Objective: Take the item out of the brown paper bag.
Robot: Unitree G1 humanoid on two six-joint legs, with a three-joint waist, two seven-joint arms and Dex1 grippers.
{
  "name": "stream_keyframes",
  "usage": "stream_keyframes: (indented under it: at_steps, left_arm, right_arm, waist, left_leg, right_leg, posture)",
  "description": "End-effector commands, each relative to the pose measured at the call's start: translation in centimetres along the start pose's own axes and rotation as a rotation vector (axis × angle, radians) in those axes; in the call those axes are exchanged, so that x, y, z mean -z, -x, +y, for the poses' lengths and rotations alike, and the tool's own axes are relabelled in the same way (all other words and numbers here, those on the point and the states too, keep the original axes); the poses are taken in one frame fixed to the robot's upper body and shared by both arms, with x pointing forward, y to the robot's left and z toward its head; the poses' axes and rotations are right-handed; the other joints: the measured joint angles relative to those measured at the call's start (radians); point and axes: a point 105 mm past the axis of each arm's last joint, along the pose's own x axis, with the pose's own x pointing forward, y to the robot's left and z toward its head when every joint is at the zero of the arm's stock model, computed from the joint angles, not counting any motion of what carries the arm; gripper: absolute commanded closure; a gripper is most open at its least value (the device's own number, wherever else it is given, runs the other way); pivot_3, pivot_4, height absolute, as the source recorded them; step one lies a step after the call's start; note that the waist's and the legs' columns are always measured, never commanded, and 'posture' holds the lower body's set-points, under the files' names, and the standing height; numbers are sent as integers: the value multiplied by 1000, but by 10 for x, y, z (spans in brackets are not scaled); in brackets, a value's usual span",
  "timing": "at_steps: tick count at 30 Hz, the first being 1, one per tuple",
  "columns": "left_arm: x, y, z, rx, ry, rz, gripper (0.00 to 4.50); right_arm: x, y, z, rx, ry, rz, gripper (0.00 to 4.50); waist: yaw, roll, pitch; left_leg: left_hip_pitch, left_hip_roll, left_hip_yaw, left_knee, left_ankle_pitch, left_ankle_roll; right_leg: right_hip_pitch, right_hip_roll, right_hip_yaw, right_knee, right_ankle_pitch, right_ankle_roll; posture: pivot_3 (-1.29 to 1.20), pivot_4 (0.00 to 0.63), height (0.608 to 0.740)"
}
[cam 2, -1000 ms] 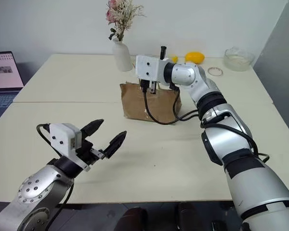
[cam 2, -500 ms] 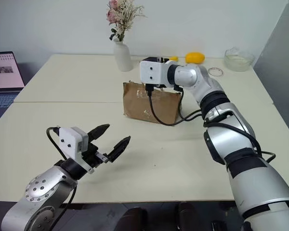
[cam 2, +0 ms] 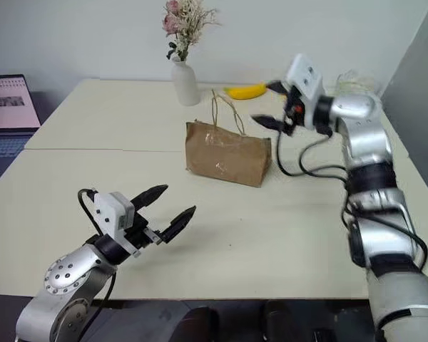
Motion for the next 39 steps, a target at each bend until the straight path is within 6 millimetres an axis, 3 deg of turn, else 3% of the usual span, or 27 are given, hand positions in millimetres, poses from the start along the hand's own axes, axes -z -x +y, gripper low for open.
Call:
stream_keyframes:
  at_steps: [1, 3, 8, 13, 17, 24, 33, 39]
  left_arm:
    - [-10, 7, -5, 20, -46, -23, 0]
    - [-10, 9, -4, 17, -47, -18, 0]
    - [-14, 11, -2, 16, -59, -17, 0]
    - [-25, 10, 5, 45, -65, -13, 0]
    - [-35, 7, 1, 86, -61, -21, 0]
    - [-39, 7, -10, 104, -50, -18, 0]
    - [-39, 6, -12, 100, -43, -9, 0]
    - [-39, 4, -10, 99, -44, -8, 0]
  right_arm:
    - [-5, 1, 39, -21, -122, -39, 486]
    - [0, -1, 52, -9, -176, -30, 486]
    - [28, -27, 97, -44, -268, 27, 486]
    - [48, -59, 107, -36, -350, 72, 486]
    - [66, -84, 101, 6, -393, 124, 486]
    - [83, -105, 86, 97, -370, 183, 486]
    - [80, -106, 56, 199, -330, 170, 486]
    - [70, -101, 61, 151, -345, 127, 486]
  waist:
    - [-4, 1, 0]
    - [-15, 2, 1]
    - [-24, 1, 0]
    - [-24, 0, 0]
    - [-26, 0, 0]
    - [-26, 0, 0]
    - [-26, 0, 0]
    - [-26, 0, 0]
  left_leg:
    - [0, 0, 0, 0, 0, 0]
    - [1, 1, 3, 0, 0, 0]
    - [5, 2, 0, 1, 0, 0]
    - [4, 1, 0, 1, 0, 0]
    - [3, 1, 1, 0, 0, 0]
    - [2, 0, 1, 0, 0, 0]
    - [3, 1, 1, 0, 0, 0]
    - [3, 1, 1, 0, 0, 0]
  right_leg:
    - [0, 0, 0, 0, 0, 0]
    - [-2, 0, 2, 2, 0, 0]
    - [1, 3, 0, 3, -2, -5]
    - [1, 5, 0, 3, 0, -1]
    - [0, 6, 0, 2, 0, 0]
    - [0, 5, 1, 1, 0, 0]
    - [0, 6, 1, 2, 0, 0]
    - [0, 6, 1, 2, 0, 0]
  posture:
    - [0, 150, 740]
    - [0, 150, 740]
    - [0, 150, 740]
    - [0, 150, 740]
    - [0, 150, 740]
    - [0, 150, 740]
    - [0, 150, 740]
    - [0, 150, 740]
